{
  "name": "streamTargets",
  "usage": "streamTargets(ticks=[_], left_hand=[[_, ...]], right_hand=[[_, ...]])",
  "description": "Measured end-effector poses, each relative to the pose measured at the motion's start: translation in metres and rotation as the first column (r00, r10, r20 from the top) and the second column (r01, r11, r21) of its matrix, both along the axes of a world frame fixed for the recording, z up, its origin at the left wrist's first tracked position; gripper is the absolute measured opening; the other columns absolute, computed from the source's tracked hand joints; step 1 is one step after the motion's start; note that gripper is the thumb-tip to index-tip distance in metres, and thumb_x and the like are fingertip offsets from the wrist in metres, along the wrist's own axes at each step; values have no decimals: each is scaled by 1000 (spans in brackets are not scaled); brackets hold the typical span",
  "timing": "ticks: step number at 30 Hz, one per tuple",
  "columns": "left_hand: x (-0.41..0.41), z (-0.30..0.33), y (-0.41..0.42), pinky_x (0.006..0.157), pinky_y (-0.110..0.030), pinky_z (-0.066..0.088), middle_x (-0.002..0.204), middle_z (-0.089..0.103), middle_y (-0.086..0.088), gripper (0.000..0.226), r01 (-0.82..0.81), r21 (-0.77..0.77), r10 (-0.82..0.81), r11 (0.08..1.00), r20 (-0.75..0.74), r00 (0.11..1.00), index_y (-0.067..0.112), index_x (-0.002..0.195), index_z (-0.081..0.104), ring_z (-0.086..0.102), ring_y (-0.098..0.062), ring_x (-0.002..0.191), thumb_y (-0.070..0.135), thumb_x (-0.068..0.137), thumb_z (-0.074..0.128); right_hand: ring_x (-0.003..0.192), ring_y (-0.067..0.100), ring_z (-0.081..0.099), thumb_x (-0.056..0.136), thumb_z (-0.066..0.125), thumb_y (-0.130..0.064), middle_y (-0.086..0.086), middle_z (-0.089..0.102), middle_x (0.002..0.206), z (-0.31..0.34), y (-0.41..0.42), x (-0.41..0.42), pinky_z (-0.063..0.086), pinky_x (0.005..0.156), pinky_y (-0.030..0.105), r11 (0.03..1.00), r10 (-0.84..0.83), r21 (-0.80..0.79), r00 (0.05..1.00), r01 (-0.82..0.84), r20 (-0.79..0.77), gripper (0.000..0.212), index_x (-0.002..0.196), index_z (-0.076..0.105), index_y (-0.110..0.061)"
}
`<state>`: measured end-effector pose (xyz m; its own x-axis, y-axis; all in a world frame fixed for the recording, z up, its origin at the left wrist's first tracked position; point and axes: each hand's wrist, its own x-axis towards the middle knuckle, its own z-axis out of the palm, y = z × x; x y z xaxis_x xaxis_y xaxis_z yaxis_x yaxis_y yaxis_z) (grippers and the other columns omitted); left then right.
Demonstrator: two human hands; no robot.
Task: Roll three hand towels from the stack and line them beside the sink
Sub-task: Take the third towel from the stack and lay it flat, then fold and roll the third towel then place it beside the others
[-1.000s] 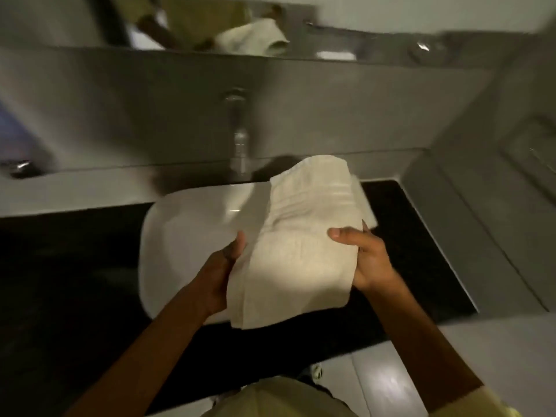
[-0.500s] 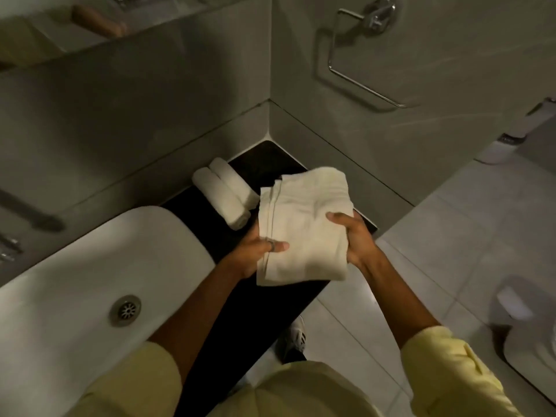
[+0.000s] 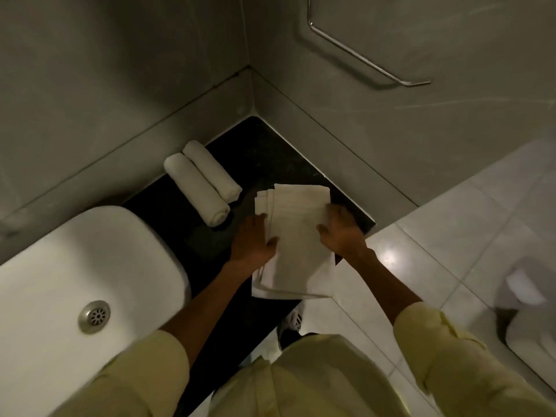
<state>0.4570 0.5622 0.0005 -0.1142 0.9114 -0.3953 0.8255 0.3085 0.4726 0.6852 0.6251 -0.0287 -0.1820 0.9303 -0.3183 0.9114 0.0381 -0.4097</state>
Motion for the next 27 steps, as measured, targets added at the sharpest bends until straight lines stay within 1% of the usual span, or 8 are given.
streamTargets(ticks=[4,8,15,18,20,22,25,27], left_hand=[[8,-11,56,123,-36,6,164,14,-6,55,325,81,-321,942,-62,945,17,155,19,5,-24,152,27,104,37],[7,-29,94,122,-47,2,166,2,-5,70,486,-18,-477,874,-225,850,25,156,8,-3,-31,152,27,99,49],[23,-5,143,113,-55,26,152,33,-14,107,488,-202,-527,849,-378,761,22,154,15,32,-39,139,40,71,81],[27,2,156,111,-52,31,145,43,-13,92,506,-305,-587,807,-324,742,22,145,37,39,-36,135,41,67,83],[25,2,153,100,-43,44,135,53,-11,71,480,-258,-537,838,-239,809,18,131,53,51,-32,125,37,70,82],[19,5,146,87,-38,51,124,61,-10,52,434,-174,-461,884,-168,871,15,120,59,60,-30,114,35,76,79],[12,8,127,98,-42,47,133,58,-12,54,485,-36,-478,874,-246,843,16,134,52,57,-32,120,29,85,69],[13,-2,101,100,-44,47,130,62,-15,48,463,164,-420,871,-241,875,16,132,56,61,-35,115,14,85,65]], right_hand=[[153,28,0,102,22,-50,6,-1,167,-10,27,-19,6,124,48,947,316,25,941,-321,117,65,158,2,-24],[153,27,-8,97,15,-60,4,-8,167,-24,46,-17,3,123,54,914,395,11,898,-405,194,73,157,-9,-26],[139,35,37,76,72,-59,14,36,153,2,107,-34,35,113,49,946,295,-196,936,-258,192,100,153,24,-17],[137,33,41,73,74,-63,11,43,149,5,126,-35,37,112,45,885,324,-400,933,-239,159,98,149,34,-16],[135,33,44,77,77,-51,12,46,144,11,131,-34,37,110,39,869,318,-422,945,-259,77,84,144,41,-15],[128,34,51,81,78,-35,16,53,138,22,133,-33,43,106,42,874,347,-389,934,-292,79,67,137,50,-12],[103,31,65,83,68,-21,14,66,117,39,108,-31,55,87,40,913,405,-118,899,-389,168,37,118,65,-12],[103,29,64,86,60,-18,12,67,117,37,74,-27,52,90,38,883,417,76,848,-463,328,31,117,65,-14]])
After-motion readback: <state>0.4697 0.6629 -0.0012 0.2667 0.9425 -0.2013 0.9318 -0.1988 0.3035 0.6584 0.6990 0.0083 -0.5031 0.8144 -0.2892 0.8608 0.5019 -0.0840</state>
